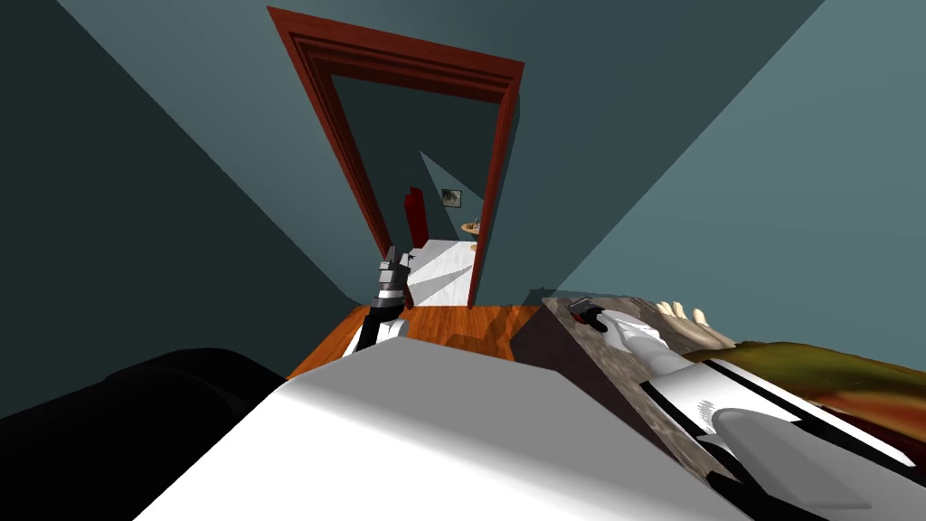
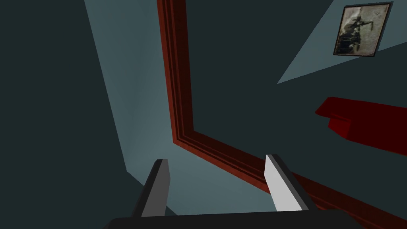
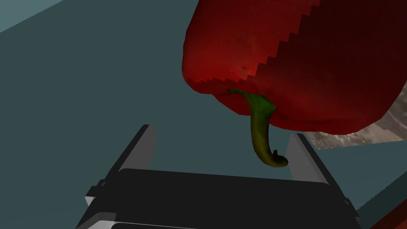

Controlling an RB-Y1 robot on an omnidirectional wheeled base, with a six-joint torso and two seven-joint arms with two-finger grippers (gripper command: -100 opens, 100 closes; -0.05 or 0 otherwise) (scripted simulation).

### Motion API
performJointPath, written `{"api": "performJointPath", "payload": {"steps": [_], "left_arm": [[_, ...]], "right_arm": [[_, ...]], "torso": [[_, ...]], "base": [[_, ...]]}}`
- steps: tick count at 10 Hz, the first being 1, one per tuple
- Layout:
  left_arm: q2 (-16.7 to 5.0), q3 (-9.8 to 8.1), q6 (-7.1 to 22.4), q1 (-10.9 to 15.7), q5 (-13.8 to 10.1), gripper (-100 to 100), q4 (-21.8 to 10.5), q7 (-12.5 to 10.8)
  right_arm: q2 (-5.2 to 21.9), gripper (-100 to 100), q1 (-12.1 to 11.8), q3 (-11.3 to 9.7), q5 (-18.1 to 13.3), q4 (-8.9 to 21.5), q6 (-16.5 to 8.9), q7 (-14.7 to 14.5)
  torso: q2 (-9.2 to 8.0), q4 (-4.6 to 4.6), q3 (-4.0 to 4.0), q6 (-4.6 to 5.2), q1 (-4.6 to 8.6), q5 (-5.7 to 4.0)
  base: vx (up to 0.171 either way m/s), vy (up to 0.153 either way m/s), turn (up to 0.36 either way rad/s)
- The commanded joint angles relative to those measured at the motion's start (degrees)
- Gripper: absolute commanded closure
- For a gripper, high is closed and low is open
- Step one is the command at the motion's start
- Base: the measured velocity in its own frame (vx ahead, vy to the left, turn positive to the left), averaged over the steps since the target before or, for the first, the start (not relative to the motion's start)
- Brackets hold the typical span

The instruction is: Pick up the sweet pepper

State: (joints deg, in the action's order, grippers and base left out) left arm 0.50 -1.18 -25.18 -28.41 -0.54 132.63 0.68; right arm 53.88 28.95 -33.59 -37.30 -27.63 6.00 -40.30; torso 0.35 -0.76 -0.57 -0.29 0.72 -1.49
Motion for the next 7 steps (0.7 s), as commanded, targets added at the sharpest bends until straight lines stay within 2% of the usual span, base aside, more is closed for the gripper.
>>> {"api": "performJointPath", "payload": {"steps": [1, 3, 4, 5, 7], "left_arm": [[0.0, 0.00, 0.0, 0.0, 0.0, 0, 0.0, 0.0], [0.0, 0.00, 0.0, 0.0, 0.0, 0, 0.0, 0.0], [0.0, -0.01, 0.0, 0.0, 0.0, 0, 0.0, 0.0], [0.0, -0.01, 0.0, 0.0, 0.0, 0, 0.0, 0.0], [0.0, -0.01, 0.0, 0.0, 0.0, 0, 0.0, 0.0]], "right_arm": [[-0.2, -100, 2.9, -2.9, 0.5, 2.9, 0.2, 0.0], [-0.2, -100, 5.5, -3.0, 0.5, 4.8, 0.2, 0.0], [-0.3, -100, 4.0, -2.2, 0.5, 3.7, 0.1, -0.4], [-0.3, 100, 4.2, -2.2, 0.5, 3.8, 0.1, -0.5], [-0.3, 100, 4.2, -2.2, 0.4, 3.8, 0.1, -0.5]], "torso": [[0.00, 0.00, 0.00, 0.00, 0.00, 0.00], [0.00, 0.06, 0.04, 0.10, 0.00, 0.07], [0.19, 0.04, -0.05, 0.08, -0.02, 0.10], [0.25, 0.01, -0.09, 0.09, -0.03, 0.08], [0.22, 0.03, -0.07, 0.12, -0.04, 0.09]], "base": [[-0.143, -0.004, 0.094], [-0.033, -0.003, -0.009], [0.006, -0.003, -0.002], [0.000, 0.000, 0.000], [0.000, 0.000, 0.000]]}}
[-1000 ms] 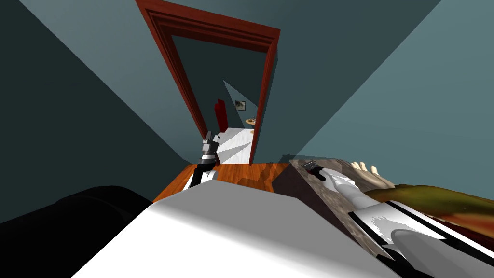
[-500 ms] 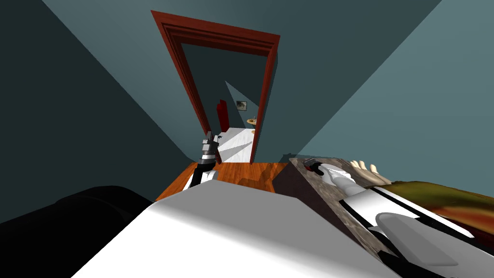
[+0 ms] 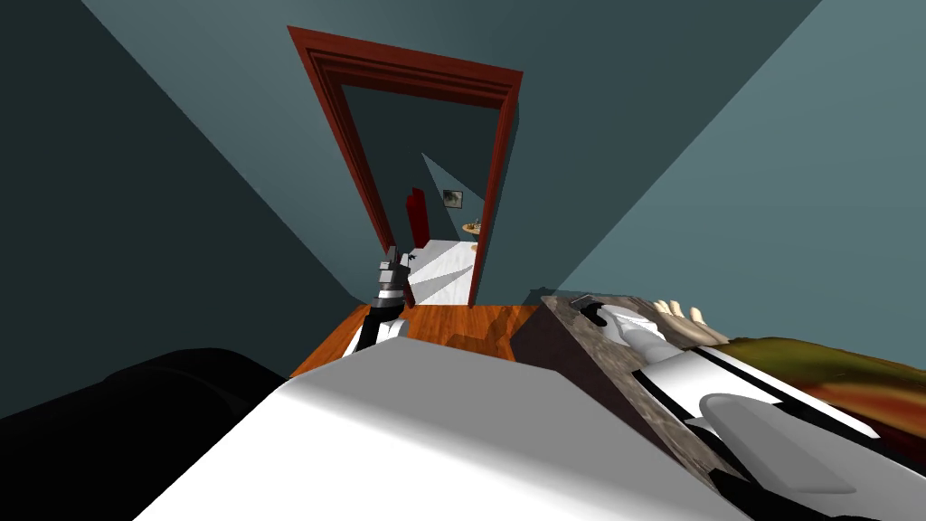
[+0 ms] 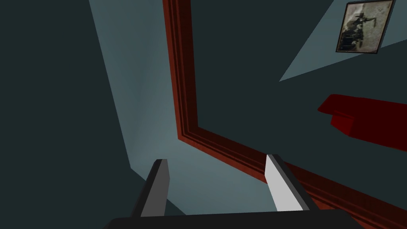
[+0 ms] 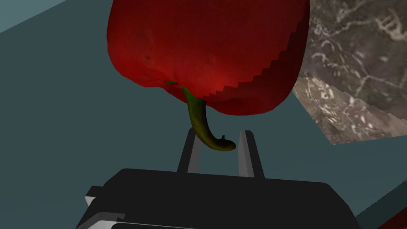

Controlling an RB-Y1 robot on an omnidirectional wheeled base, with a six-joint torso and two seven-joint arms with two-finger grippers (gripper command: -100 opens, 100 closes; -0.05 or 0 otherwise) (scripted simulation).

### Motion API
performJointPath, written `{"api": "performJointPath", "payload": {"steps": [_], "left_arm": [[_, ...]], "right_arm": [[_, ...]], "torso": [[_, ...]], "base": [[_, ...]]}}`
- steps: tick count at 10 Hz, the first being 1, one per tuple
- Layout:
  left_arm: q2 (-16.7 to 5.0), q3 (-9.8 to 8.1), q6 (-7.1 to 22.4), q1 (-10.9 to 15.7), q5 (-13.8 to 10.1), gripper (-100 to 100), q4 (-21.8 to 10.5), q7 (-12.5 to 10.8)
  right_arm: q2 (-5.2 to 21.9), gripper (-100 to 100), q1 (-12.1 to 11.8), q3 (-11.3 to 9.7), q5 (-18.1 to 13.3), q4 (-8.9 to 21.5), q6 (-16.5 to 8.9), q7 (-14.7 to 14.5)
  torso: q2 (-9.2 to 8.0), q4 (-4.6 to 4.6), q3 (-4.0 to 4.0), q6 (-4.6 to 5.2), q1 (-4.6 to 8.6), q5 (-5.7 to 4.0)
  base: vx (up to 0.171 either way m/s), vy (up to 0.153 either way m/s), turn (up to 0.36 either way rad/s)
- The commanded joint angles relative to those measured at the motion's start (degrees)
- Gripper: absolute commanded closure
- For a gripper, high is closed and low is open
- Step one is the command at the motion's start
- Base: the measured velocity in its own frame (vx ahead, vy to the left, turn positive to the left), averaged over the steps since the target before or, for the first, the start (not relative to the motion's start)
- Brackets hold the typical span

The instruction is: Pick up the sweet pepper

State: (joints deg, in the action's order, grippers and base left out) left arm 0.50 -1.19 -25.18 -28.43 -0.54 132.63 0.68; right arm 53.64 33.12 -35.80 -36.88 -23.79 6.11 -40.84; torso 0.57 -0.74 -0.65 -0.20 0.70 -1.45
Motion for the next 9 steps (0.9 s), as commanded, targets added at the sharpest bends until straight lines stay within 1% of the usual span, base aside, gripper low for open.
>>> {"api": "performJointPath", "payload": {"steps": [1, 2, 3, 4, 5, 6, 7, 8, 9], "left_arm": [[0.0, 0.00, 0.0, 0.0, 0.0, 0, 0.0, 0.0], [0.0, 0.00, 0.0, 0.0, 0.0, 0, 0.0, 0.0], [0.0, 0.00, 0.0, 0.0, 0.0, 0, 0.0, 0.0], [0.0, 0.00, 0.0, 0.0, 0.0, 0, 0.0, 0.0], [0.0, 0.00, 0.0, 0.0, 0.0, 0, 0.0, 0.0], [0.0, 0.00, 0.0, 0.0, 0.0, 0, 0.0, 0.0], [0.0, 0.00, 0.0, 0.0, 0.0, 0, 0.0, 0.0], [0.0, 0.00, 0.0, 0.0, 0.0, 0, 0.0, 0.0], [0.0, 0.00, 0.0, 0.0, 0.0, 0, 0.0, 0.0]], "right_arm": [[0.0, 100, 0.0, 0.0, 0.0, 0.0, 0.0, 0.0], [0.0, 100, 0.0, 0.0, 0.0, 0.0, 0.0, 0.0], [0.0, 0, 0.0, 0.0, 0.0, 0.0, 0.0, 0.0], [0.8, 100, -2.9, 2.8, -0.9, -2.8, -0.2, 0.6], [0.8, 100, -3.9, 3.6, -0.9, -3.1, -0.2, 0.6], [0.8, 100, -5.6, 3.6, -0.9, -4.4, -0.2, 0.6], [0.8, 100, -5.6, 3.6, -0.9, -4.3, -0.2, 0.6], [0.8, 100, -5.6, 3.6, -0.9, -5.5, -0.2, 0.6], [0.8, 100, -5.6, 3.6, -0.9, -5.2, -0.2, 0.6]], "torso": [[0.00, 0.00, 0.00, 0.00, 0.00, 0.00], [0.00, 0.02, 0.01, -0.01, 0.00, 0.00], [-0.01, 0.03, 0.02, -0.02, -0.01, 0.01], [-0.02, 0.04, 0.03, -0.02, -0.01, 0.01], [0.21, 0.02, -0.08, 0.11, 0.01, 0.04], [0.35, -0.02, -0.16, 0.04, 0.04, 0.01], [0.29, -0.03, -0.15, -0.06, 0.00, -0.04], [0.16, 0.03, -0.06, -0.07, -0.04, -0.01], [0.04, 0.08, 0.02, -0.10, -0.07, 0.02]], "base": [[0.000, 0.000, 0.000], [0.000, 0.000, 0.000], [0.000, 0.000, 0.000], [0.102, 0.000, -0.131], [0.139, 0.002, -0.088], [0.084, 0.010, 0.003], [0.033, 0.013, 0.021], [0.000, 0.000, 0.000], [-0.007, 0.002, 0.014]]}}
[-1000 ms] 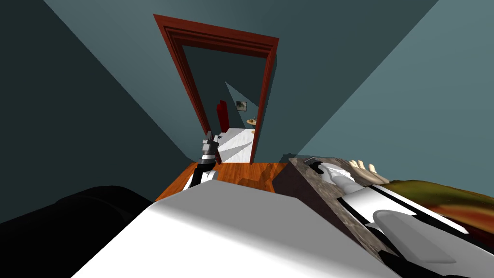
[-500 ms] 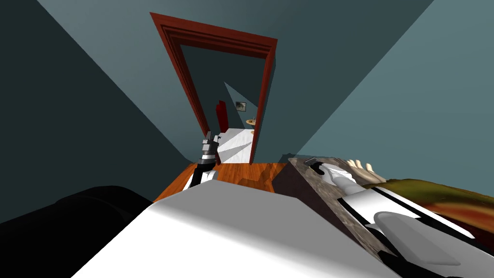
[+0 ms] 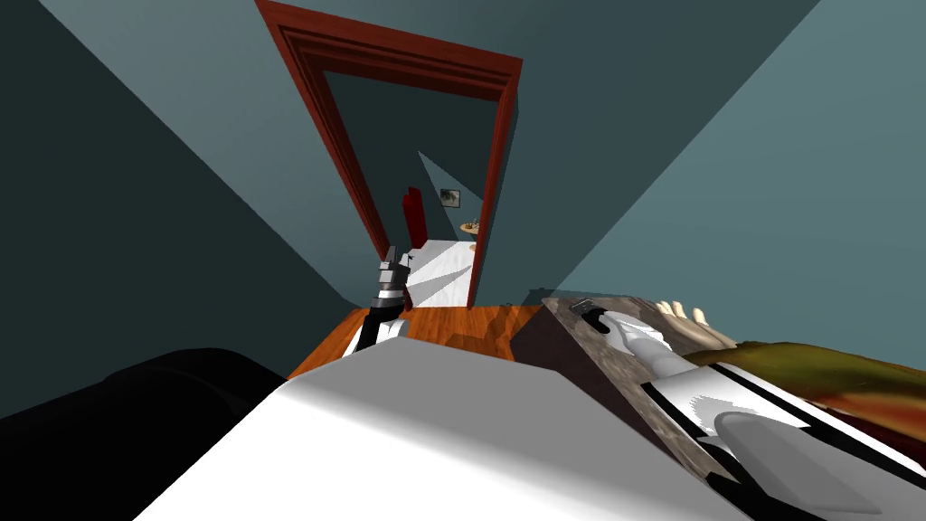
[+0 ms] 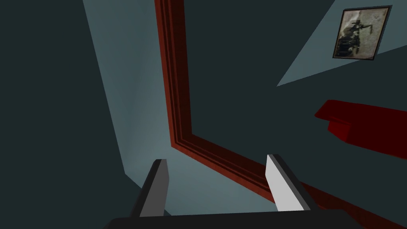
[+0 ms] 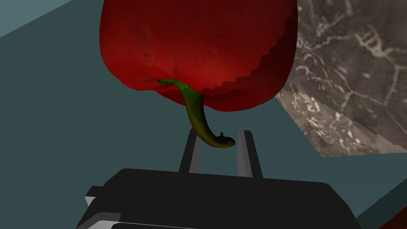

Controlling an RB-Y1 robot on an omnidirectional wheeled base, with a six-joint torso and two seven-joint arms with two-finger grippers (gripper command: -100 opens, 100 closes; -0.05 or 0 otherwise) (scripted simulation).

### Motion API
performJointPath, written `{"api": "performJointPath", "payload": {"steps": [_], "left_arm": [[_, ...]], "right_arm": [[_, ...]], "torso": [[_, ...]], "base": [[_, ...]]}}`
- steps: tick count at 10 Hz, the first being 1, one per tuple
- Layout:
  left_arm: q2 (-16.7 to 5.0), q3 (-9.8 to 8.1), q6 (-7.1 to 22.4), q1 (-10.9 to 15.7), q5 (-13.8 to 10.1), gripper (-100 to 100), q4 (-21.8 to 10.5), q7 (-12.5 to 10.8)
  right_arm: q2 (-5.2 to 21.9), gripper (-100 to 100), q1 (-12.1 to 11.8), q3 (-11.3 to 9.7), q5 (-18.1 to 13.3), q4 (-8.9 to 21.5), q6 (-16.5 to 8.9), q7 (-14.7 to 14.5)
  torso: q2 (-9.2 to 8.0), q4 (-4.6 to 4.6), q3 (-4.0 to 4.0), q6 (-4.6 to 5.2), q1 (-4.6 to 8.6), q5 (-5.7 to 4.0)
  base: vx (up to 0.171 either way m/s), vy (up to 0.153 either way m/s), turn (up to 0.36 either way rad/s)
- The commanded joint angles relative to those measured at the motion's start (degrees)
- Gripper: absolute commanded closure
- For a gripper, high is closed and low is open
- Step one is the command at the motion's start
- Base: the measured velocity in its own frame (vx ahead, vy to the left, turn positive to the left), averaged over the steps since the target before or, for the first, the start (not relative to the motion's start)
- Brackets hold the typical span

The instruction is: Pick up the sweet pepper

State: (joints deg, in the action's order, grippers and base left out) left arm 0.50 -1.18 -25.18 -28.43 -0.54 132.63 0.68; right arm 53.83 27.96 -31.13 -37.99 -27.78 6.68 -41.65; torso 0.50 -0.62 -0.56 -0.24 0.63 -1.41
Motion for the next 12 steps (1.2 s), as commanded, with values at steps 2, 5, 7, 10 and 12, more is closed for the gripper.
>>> {"api": "performJointPath", "payload": {"steps": [2, 5, 7, 10, 12], "left_arm": [[0.0, 0.00, 0.0, 0.0, 0.0, 0, 0.0, 0.0], [0.0, 0.00, 0.0, 0.0, 0.0, 0, 0.0, 0.0], [0.0, 0.00, 0.0, 0.0, 0.0, 0, 0.0, 0.0], [0.0, -0.01, 0.0, 0.0, 0.0, 0, 0.0, 0.0], [0.0, 0.00, 0.0, 0.0, 0.0, 0, 0.0, 0.0]], "right_arm": [[1.5, 100, -3.1, 2.1, -0.7, -3.9, -1.0, 1.4], [2.3, 100, -9.0, 5.1, -1.7, -10.7, -1.2, 1.5], [2.3, 100, -12.8, 7.5, -1.7, -14.6, -1.2, 1.5], [3.2, 100, -17.9, 11.7, -2.6, -19.3, -1.4, 1.5], [3.2, 100, -21.1, 12.3, -2.6, -21.1, -1.4, 1.5]], "torso": [[-0.05, 0.03, 0.04, 0.01, 0.00, 0.02], [0.23, -0.04, -0.13, -0.04, 0.00, -0.05], [0.33, 0.00, -0.15, 0.00, -0.06, 0.05], [0.18, -0.04, -0.09, 0.15, 0.15, -0.08], [0.17, -0.05, -0.11, 0.04, 0.13, -0.11]], "base": [[0.054, 0.001, -0.065], [0.111, 0.008, -0.067], [0.097, 0.015, -0.046], [0.077, 0.007, -0.065], [0.035, 0.012, 0.012]]}}
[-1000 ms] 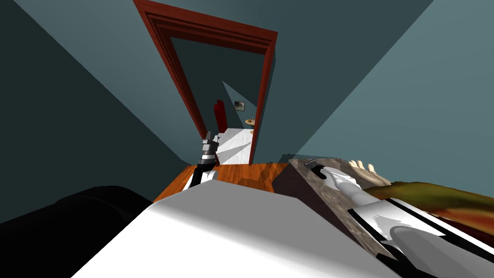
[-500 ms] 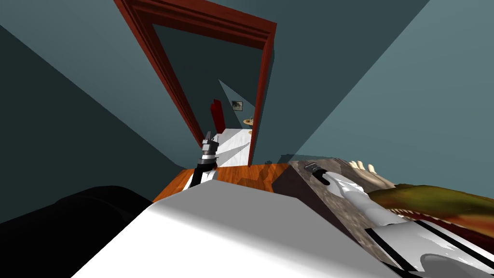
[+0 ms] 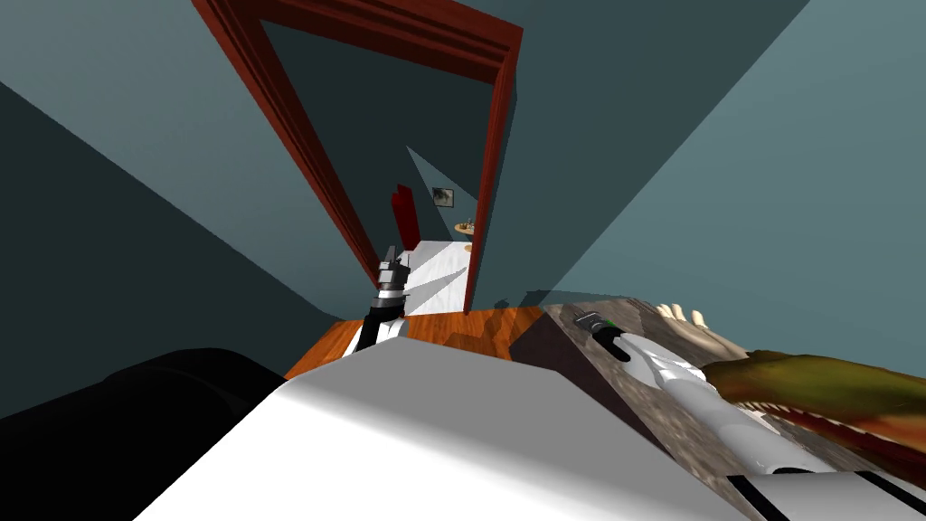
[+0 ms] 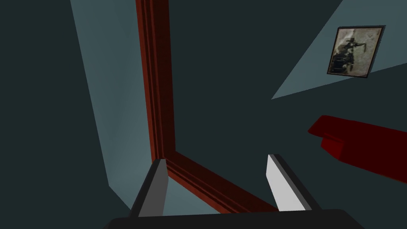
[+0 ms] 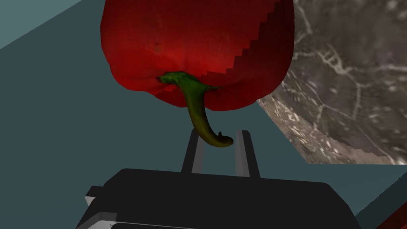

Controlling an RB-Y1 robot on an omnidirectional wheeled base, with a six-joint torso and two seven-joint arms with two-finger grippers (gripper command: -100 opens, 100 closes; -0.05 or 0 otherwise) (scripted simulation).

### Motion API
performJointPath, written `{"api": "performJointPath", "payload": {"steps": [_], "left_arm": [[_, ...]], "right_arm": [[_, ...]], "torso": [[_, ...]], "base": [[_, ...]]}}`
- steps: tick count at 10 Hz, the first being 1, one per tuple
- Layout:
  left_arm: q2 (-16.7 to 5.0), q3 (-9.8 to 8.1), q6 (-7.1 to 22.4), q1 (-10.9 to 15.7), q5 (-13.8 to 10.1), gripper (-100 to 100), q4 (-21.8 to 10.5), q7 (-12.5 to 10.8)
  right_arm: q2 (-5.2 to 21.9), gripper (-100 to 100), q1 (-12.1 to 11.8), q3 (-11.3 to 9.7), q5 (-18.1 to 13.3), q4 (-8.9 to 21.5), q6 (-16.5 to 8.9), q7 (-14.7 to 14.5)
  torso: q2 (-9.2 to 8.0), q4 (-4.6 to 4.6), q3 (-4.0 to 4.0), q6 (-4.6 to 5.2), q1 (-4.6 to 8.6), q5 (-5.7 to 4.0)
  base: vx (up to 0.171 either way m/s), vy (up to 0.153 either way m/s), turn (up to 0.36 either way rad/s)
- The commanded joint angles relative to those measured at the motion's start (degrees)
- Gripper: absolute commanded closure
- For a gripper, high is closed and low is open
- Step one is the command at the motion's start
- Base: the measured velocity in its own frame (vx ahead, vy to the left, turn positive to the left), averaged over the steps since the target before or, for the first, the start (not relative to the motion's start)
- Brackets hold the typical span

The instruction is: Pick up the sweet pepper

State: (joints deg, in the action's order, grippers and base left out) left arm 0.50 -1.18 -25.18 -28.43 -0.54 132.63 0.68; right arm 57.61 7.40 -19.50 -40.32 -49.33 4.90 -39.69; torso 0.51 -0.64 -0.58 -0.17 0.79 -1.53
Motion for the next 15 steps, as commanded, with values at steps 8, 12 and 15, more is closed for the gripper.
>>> {"api": "performJointPath", "payload": {"steps": [8, 12, 15], "left_arm": [[0.0, 0.00, 0.0, 0.0, 0.0, 0, 0.0, 0.0], [0.0, 0.00, 0.0, 0.0, 0.0, 0, 0.0, 0.0], [0.0, 0.00, 0.0, 0.0, 0.0, 0, 0.0, 0.0]], "right_arm": [[1.0, 100, -13.7, 9.5, -2.2, -12.5, -0.1, -0.4], [1.9, 100, -19.9, 14.0, -3.1, -18.4, -0.4, -0.4], [2.7, 100, -24.9, 18.4, -4.1, -22.4, -0.6, -0.4]], "torso": [[0.22, -0.05, -0.13, -0.04, 0.03, -0.05], [0.20, -0.04, -0.11, 0.10, 0.14, -0.04], [0.12, 0.01, -0.05, 0.14, 0.00, 0.03]], "base": [[0.077, 0.014, -0.049], [0.069, 0.005, -0.059], [0.082, 0.037, -0.056]]}}
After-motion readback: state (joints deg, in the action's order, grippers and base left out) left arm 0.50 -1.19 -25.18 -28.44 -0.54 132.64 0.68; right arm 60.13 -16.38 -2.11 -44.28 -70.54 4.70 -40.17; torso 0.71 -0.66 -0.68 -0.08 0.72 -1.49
